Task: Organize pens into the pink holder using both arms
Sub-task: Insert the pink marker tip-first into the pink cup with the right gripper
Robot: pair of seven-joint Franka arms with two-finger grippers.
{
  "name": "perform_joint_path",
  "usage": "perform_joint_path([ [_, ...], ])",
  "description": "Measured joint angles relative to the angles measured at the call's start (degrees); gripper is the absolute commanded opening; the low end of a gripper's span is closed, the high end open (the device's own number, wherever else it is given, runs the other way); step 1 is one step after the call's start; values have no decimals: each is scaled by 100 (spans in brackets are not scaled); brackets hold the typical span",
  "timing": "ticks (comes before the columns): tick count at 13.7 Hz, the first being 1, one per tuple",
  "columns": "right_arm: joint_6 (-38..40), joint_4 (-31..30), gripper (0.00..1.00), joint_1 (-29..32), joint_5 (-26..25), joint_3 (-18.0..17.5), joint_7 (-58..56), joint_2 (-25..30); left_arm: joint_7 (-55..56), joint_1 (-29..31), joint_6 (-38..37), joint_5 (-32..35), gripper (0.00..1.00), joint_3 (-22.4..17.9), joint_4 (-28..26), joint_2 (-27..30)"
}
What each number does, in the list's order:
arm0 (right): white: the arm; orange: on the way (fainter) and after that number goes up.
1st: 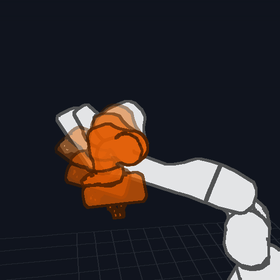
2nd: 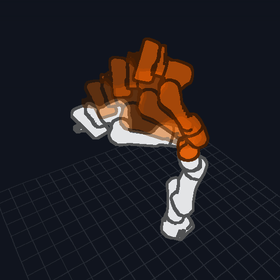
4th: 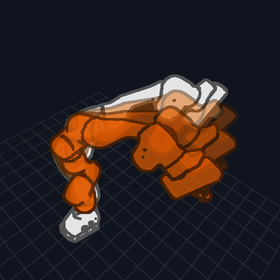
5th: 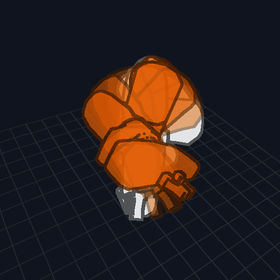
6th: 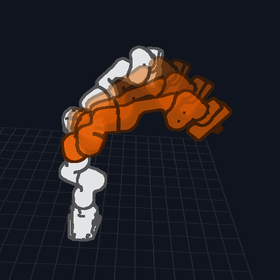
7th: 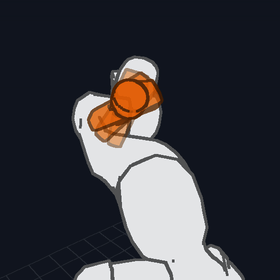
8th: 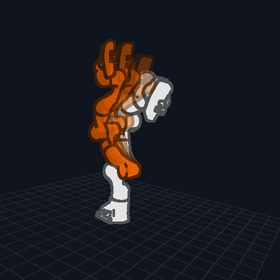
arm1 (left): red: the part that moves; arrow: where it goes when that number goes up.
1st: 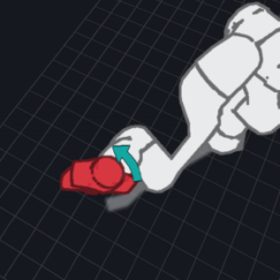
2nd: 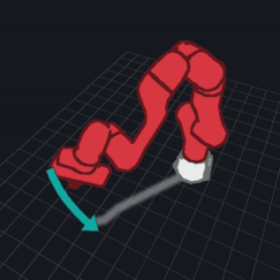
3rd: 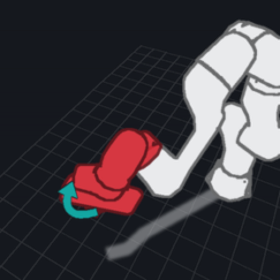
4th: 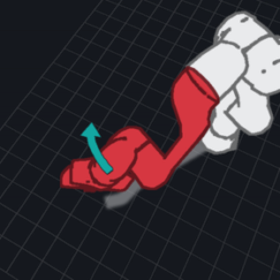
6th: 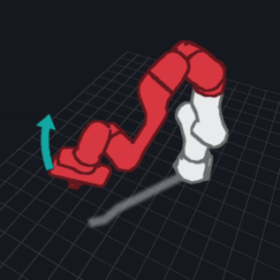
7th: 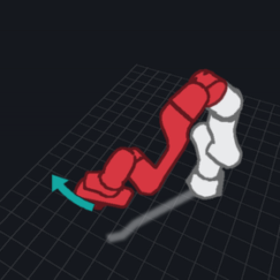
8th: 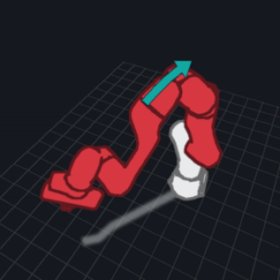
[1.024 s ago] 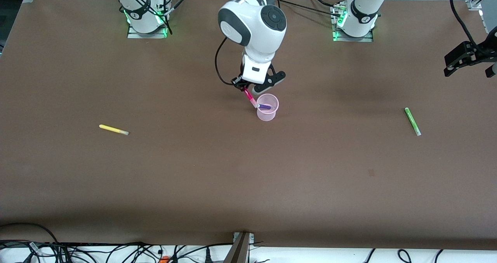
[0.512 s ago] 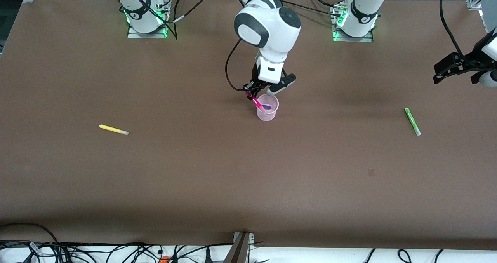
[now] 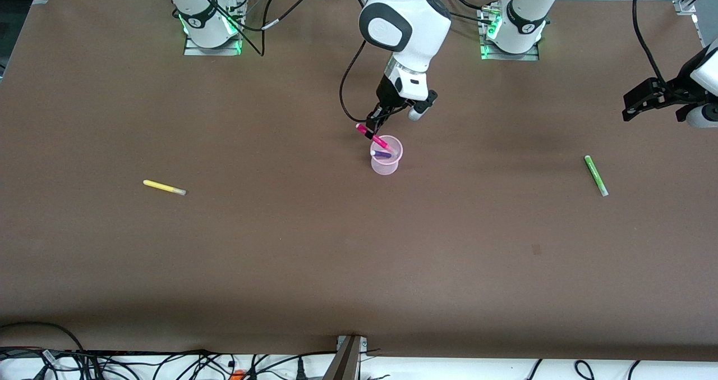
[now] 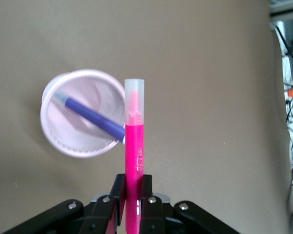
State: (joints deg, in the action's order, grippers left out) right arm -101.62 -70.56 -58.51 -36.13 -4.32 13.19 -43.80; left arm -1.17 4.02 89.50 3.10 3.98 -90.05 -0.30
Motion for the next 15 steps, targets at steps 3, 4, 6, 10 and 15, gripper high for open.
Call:
perform_joint_path([
  [3, 420, 2, 0, 2, 0, 51, -907, -8, 0, -5, 0, 0, 100, 0, 0, -8],
  [4, 534, 2, 0, 2, 0, 55, -1064, -7, 0, -5, 0, 0, 100, 0, 0, -8],
  [6, 631, 1, 0, -8, 0, 54, -1172, -8, 0, -5, -2, 0, 100, 0, 0, -8],
  [10, 635, -10, 0, -95, 0, 50, -1179, -43, 0, -3, -12, 0, 100, -14, 0, -9],
  [15, 615, -11, 0, -242, -14, 50, -1043, -225, 0, -3, -12, 0, 100, -16, 0, -24],
])
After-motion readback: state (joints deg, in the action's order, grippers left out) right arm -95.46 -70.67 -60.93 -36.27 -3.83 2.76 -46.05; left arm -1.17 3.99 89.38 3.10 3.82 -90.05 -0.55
